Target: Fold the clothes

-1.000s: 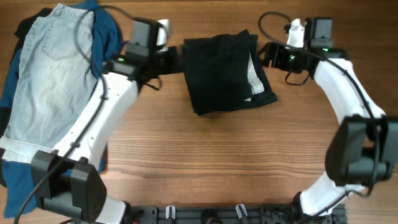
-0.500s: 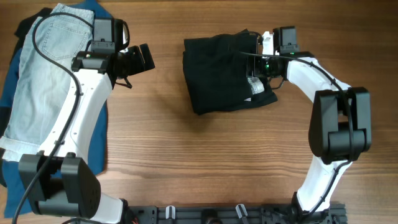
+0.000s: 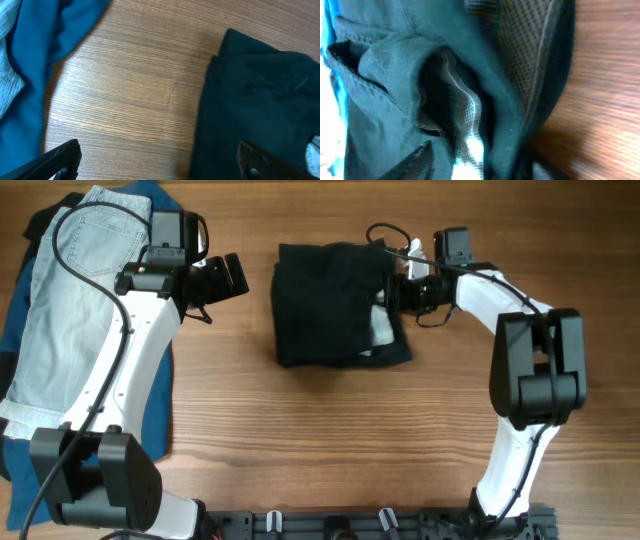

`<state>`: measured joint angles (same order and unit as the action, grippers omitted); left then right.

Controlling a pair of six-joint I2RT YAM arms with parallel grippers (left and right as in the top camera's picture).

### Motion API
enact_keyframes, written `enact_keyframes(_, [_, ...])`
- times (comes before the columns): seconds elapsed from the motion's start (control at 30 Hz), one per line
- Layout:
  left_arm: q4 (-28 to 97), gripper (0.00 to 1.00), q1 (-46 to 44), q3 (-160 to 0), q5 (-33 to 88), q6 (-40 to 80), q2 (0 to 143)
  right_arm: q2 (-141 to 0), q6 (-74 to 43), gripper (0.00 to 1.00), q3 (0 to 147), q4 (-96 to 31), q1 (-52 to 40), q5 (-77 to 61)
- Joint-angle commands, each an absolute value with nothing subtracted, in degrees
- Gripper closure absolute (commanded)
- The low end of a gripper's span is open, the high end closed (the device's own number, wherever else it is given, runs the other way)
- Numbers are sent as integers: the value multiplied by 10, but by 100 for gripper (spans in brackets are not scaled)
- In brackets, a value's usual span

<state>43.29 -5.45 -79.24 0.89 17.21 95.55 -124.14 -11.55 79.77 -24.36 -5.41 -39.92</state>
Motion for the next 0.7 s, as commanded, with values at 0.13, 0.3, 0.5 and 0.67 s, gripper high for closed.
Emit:
enact_keyframes(0.13, [438,0,-53,-796,1,163,949,-1262,-175,96,784,-183,-61,-519])
enact_keyframes(0.3, [441,0,-53,-796,1,163,949,-1248,-234,96,785,-107,-61,-576])
enact_keyframes(0.5, [441,0,-53,-796,1,163,949,-1168,-366,96,785,5,-47,-575])
enact_keyframes(0.67, [441,0,-53,-796,1,163,952,-1119,-461,96,785,76,2,-519])
